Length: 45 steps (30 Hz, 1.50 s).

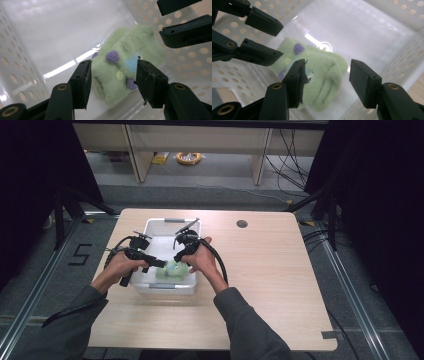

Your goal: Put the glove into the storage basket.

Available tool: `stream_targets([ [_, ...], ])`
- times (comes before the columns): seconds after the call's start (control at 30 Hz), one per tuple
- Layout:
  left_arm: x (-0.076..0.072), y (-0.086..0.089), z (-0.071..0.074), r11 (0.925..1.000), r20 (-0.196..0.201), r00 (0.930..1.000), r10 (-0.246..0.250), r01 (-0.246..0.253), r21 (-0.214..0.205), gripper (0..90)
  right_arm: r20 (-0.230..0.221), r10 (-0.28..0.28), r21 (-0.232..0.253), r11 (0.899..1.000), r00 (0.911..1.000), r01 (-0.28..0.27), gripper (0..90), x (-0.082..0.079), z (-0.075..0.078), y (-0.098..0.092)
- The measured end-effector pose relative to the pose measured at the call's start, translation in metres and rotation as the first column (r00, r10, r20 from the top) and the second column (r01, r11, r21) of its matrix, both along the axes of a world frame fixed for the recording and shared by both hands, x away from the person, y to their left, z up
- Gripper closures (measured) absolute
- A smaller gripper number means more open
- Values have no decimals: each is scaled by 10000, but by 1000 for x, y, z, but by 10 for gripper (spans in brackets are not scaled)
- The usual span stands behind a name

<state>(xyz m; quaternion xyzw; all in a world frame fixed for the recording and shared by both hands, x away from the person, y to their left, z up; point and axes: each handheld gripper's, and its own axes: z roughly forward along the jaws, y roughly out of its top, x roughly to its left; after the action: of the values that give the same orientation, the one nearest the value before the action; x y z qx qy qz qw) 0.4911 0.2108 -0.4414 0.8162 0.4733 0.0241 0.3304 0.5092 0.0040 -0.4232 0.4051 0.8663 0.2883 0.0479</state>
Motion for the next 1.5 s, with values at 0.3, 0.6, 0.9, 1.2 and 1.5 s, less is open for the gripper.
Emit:
stream_targets([
  [0.3, -13, -5, 14, 9989, 625, 9980, 38, -9, -462, 369, 372, 116, 513, 9986, 9992, -135, 398, -11, 16, -18],
  [0.6, -31, -13, 23, 9941, 983, 9951, -90, 195, -1069, 308, 748, 533, 923, 9939, 9958, -601, 361, -27, 25, -32],
  [0.9, -49, -20, 28, 9860, 1344, 9909, 5, 219, -1654, 289, 944, 650, 1165, 9903, 9934, -759, 350, -45, 35, -51],
  [1.2, -66, -25, 33, 9770, 1532, 9881, -159, 479, -2077, 281, 1225, 760, 1489, 9844, 9896, -940, 345, -62, 39, -68],
  [1.5, -82, -34, 35, 9714, 1758, 9836, -411, 805, -2233, 255, 1383, 783, 1598, 9820, 9873, -1003, 335, -77, 42, -83],
])
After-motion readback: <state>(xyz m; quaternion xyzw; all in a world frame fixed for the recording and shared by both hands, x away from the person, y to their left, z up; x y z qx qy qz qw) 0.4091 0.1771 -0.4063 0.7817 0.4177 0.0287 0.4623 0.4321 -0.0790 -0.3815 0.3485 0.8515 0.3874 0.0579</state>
